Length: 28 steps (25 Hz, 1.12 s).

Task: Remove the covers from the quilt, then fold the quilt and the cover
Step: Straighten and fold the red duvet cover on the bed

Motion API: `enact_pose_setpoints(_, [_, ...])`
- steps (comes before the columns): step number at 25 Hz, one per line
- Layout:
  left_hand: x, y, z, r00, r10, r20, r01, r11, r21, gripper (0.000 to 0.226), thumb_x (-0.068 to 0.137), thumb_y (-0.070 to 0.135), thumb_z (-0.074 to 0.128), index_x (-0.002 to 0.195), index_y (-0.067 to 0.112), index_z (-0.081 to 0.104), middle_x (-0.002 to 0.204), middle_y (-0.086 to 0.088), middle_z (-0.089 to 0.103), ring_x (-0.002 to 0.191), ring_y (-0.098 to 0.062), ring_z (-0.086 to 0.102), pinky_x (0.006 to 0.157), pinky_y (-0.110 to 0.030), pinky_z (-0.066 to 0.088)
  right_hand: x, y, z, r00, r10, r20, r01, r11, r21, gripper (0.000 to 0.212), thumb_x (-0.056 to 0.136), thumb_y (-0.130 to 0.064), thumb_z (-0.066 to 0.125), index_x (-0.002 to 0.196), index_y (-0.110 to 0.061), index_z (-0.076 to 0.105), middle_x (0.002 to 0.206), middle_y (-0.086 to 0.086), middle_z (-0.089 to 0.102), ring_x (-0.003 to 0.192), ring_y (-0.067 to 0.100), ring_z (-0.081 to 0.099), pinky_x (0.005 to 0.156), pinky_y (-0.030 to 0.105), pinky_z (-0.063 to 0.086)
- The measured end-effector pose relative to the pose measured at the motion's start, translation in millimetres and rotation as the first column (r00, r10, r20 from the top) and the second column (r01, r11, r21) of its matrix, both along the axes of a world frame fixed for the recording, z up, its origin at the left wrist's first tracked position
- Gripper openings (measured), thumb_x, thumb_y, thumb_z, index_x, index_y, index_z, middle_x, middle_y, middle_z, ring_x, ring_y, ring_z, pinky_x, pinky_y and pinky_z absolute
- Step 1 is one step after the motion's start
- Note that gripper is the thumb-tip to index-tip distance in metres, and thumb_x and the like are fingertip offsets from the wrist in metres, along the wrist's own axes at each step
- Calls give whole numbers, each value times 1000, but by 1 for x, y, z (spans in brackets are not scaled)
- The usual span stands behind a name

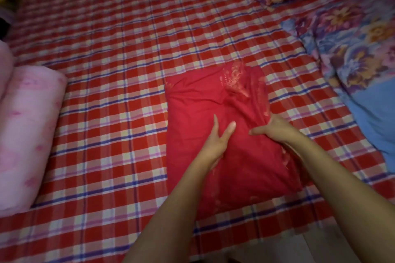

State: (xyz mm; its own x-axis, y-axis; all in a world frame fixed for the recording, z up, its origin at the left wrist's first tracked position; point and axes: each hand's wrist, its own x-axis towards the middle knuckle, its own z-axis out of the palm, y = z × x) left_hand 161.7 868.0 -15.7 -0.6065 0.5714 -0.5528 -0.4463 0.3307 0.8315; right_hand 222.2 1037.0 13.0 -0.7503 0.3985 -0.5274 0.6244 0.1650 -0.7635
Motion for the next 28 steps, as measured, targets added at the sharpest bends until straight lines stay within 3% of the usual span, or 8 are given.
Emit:
enact_pose_setpoints(4, [-54,2,98,981,186,57,-194,926,324,110,58,84,54,141,13,41,135,-7,54,116,-15,57,102,-32,44,-65,-56,113,917,353,-184,-256,877,405,23,65,-8,71,72,-24,56,84,3,64,82,17,60,74,32,47])
enact_pose_setpoints(9, [-108,-68,148,872,387,301,-486,762,429,81,87,69,21,75,12,77,83,-11,74,78,-18,70,72,-30,57,-116,-162,187,828,537,164,-471,506,723,53,83,-26,61,133,-27,46,128,6,58,119,27,55,93,34,44])
enact_pose_setpoints(12, [-118,-135,118,809,521,270,-583,770,259,49,92,54,40,87,13,65,74,-6,70,71,-16,68,68,-28,57,-112,-237,160,787,529,318,-589,491,642,43,95,-20,47,137,-22,42,132,6,54,121,26,53,93,33,44])
enact_pose_setpoints(16, [-104,-232,35,774,587,238,-520,803,-292,26,89,25,48,67,10,48,47,-4,51,40,-17,50,40,-20,45,-94,-277,115,275,913,302,-961,255,105,40,92,-18,55,131,-7,53,113,14,64,87,26,63,69,29,49])
enact_pose_setpoints(18, [-85,-250,6,807,533,255,-407,814,-413,24,89,29,49,78,9,55,57,-4,53,53,-19,47,52,-27,42,-111,-243,82,504,832,232,-863,477,164,38,91,-18,57,128,-10,57,124,11,62,103,24,61,83,29,47])
enact_pose_setpoints(21, [-61,-246,-33,817,503,280,-375,834,-404,43,83,52,61,103,14,59,85,-4,66,79,-22,58,76,-35,51,-117,-157,9,890,363,278,-453,775,440,55,85,-33,64,135,-15,48,137,10,51,125,25,49,103,31,39])
enact_pose_setpoints(25, [-51,-239,-107,764,543,349,-420,829,-369,115,40,74,81,137,24,42,114,-7,68,96,-29,68,81,-51,55,-72,-77,-85,925,52,375,-210,894,395,100,44,-71,73,124,-16,48,133,14,52,122,31,49,102,38,40])
enact_pose_setpoints(28, [-46,-230,-116,749,582,317,-492,809,-321,115,39,67,85,137,23,44,119,-3,66,101,-25,67,87,-48,54,-52,-48,-139,943,2,332,-138,912,385,132,26,-90,63,133,-15,43,133,8,54,121,28,52,101,45,42])
